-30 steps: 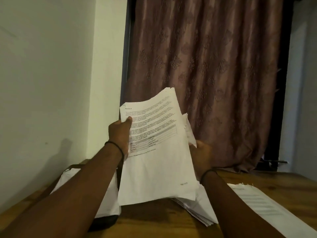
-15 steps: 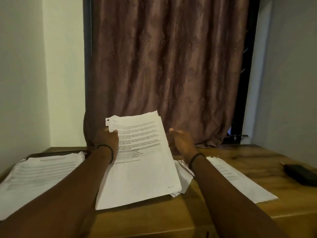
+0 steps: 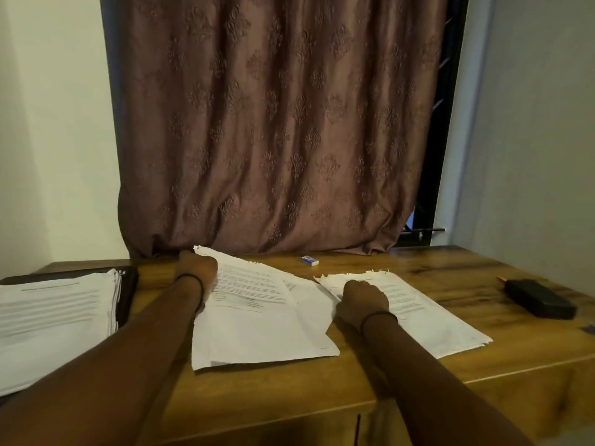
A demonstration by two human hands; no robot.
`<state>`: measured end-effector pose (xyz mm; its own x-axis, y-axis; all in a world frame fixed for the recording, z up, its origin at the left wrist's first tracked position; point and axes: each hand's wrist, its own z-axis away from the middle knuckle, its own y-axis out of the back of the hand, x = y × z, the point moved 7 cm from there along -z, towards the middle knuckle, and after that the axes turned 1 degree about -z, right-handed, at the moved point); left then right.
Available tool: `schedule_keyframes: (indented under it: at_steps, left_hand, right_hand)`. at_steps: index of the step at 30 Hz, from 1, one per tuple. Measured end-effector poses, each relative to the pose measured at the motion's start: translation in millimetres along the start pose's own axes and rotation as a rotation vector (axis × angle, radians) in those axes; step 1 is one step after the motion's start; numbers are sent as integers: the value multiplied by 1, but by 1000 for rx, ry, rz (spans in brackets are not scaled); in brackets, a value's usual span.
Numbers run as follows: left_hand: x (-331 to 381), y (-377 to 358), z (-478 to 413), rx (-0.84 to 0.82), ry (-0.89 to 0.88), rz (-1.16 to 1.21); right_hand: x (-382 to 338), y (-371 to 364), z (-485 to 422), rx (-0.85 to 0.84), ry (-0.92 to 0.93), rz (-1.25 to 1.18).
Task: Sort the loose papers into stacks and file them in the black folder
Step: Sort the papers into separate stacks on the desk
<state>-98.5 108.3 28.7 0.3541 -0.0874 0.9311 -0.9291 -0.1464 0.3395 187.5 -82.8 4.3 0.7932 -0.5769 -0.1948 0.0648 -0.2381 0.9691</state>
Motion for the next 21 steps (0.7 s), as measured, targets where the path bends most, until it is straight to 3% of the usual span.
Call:
schedule_keyframes:
  at_steps: [8, 11, 16, 21]
  left_hand:
    - [-10, -19, 0, -19, -131, 279]
    - [-7, -22, 11, 2, -184, 345]
    - [-27, -46, 21, -180, 63, 662]
    - [-38, -52, 27, -342, 174, 877]
  right_hand:
    - [-2, 37, 2, 273, -81, 8]
    - [-41, 61, 11, 400, 62, 62]
    - [-126, 73, 50, 604, 356, 8]
    - [-172, 9, 51, 310, 529, -32]
